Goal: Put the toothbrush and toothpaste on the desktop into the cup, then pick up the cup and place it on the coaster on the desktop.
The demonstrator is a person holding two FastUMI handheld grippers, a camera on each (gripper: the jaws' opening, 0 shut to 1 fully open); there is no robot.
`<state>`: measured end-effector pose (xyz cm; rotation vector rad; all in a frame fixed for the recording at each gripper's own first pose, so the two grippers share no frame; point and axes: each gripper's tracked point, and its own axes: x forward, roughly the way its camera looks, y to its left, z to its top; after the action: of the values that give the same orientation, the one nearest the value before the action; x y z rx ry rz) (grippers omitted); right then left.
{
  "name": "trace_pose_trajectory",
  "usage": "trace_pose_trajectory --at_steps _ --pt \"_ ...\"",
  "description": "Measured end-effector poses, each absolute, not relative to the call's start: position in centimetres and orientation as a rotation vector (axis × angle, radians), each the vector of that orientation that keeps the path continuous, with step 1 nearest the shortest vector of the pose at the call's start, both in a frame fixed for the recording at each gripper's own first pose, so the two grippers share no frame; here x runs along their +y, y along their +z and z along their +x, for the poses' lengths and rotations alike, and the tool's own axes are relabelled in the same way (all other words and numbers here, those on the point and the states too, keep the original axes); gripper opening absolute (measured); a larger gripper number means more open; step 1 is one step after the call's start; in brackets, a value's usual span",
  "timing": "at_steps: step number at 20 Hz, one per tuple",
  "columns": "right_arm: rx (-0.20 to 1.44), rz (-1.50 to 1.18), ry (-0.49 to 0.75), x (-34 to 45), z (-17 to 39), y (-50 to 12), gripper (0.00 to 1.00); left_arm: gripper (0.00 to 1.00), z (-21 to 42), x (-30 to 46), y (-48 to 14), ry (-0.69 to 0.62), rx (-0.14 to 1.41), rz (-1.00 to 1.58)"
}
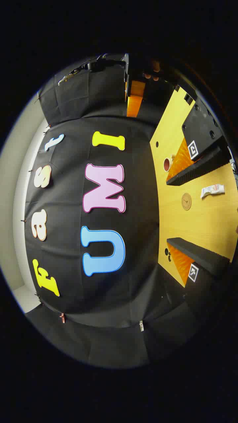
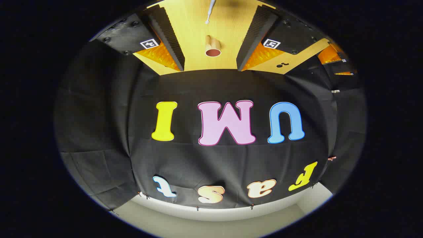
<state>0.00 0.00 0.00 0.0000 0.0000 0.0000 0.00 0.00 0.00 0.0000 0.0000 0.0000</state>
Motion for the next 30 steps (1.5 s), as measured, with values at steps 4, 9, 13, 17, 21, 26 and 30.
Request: trace_pose_trajectory --at_steps 4,9,13,17,21,26,30 --pt "0.047 0.017 0.012 -0.8 2.7 -2.2 0.98 0.98 2.5 -0.4 -0.9 0.009 0.048 0.002" --pt "0.070 0.011 0.028 -1.2 4.9 -3.1 0.98 0.99 4.5 -0.7 -1.1 0.037 0.063 -0.004" --pt "0.084 0.008 0.044 -1.2 5.8 -3.5 0.98 0.98 5.2 -1.3 -1.6 0.040 0.075 0.010" --pt "0.089 0.009 0.056 -1.3 6.5 -3.7 0.98 0.98 6.0 -1.8 -1.9 0.044 0.082 0.014" --pt "0.096 -0.001 0.073 -1.5 7.1 -3.8 0.98 0.98 6.6 -2.3 -2.9 0.048 0.113 0.006" --pt "0.130 0.004 0.108 -1.6 8.0 -4.8 0.98 0.99 7.6 -2.5 -6.4 0.069 0.191 0.018" --pt "0.164 -0.010 0.147 -1.8 8.8 -6.5 0.98 0.99 8.4 -3.2 -11.0 0.073 0.288 0.045"
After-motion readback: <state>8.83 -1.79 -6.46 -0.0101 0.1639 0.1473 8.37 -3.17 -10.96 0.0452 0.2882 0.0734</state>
